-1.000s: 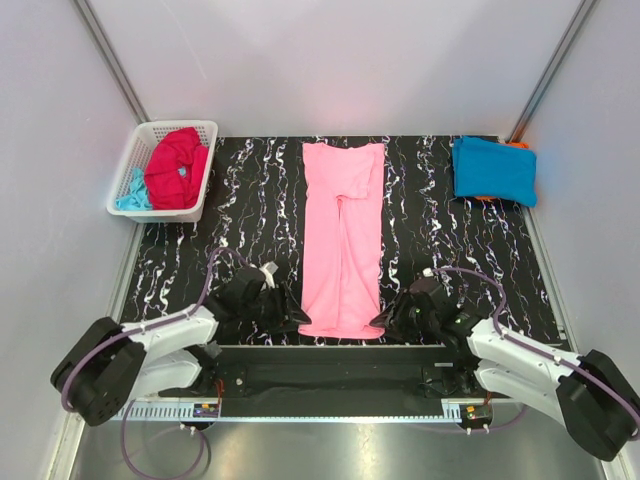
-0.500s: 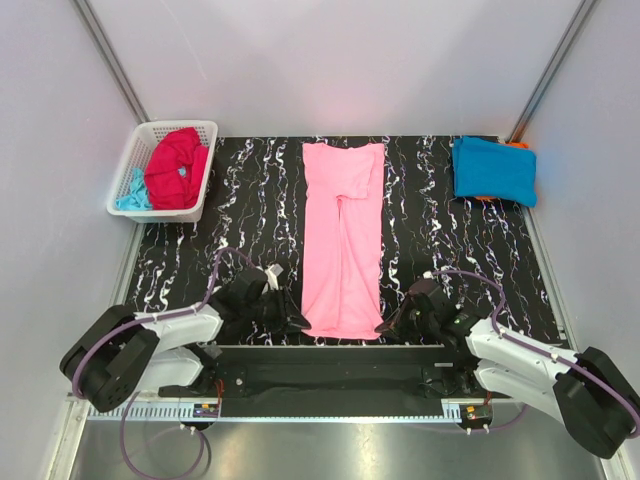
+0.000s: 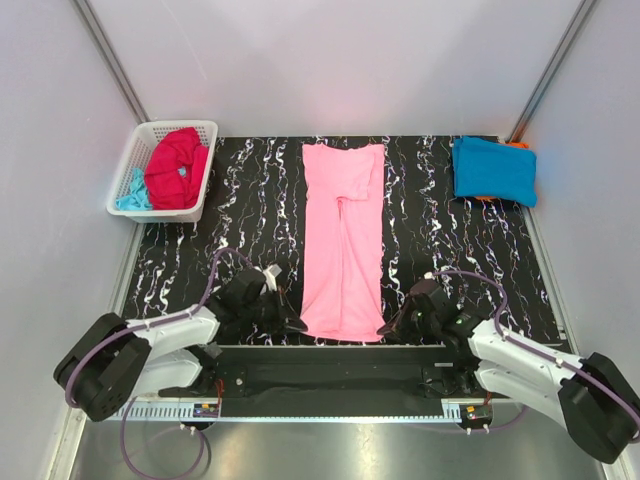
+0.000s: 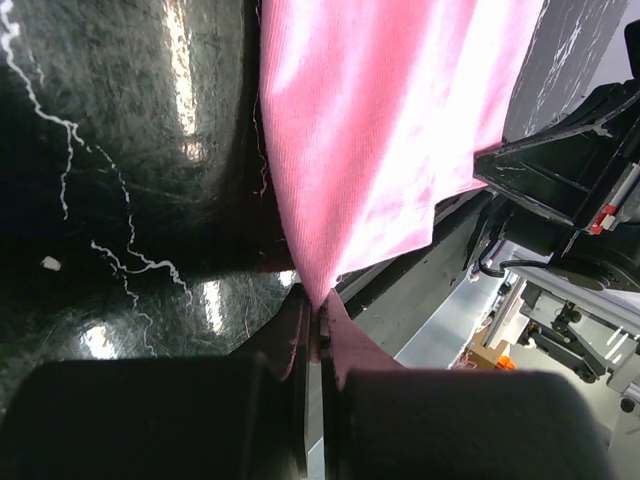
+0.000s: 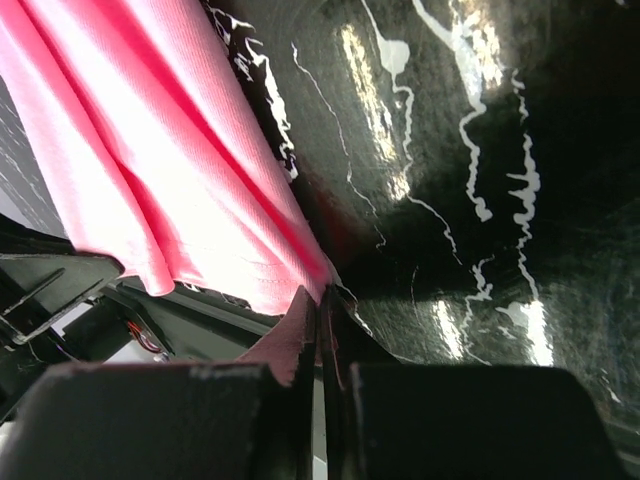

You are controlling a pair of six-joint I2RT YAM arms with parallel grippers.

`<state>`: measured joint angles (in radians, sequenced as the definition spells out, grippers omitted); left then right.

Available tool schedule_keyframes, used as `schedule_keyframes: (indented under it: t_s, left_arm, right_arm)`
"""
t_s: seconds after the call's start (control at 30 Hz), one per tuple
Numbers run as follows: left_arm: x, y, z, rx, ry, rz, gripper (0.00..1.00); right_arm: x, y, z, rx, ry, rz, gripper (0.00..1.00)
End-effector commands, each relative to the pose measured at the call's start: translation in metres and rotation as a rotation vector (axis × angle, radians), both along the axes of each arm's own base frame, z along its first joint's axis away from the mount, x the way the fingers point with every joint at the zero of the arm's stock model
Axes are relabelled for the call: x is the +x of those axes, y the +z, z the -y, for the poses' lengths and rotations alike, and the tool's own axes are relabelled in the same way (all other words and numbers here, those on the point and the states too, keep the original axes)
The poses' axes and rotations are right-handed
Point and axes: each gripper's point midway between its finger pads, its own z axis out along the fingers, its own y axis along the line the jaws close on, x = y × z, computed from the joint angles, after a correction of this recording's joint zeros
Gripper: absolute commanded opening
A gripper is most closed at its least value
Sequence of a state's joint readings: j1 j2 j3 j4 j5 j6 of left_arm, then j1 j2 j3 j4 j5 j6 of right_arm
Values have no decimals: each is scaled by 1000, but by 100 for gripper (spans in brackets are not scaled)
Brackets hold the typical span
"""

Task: Fold and stack the t-shirts
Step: Fold the tshirt

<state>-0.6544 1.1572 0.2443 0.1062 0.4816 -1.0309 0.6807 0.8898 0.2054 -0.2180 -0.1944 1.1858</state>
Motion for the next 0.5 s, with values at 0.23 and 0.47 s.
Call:
schedule_keyframes:
  t_s: [0.23,0.47]
  left_arm:
    - [-9,7,-9,81,-29,110,0]
    - [-7,-3,-29,323,26,170,0]
  right_arm:
    - [-9,22,1,1,64,24,0]
    - [-12,29,18,-101,85,61,0]
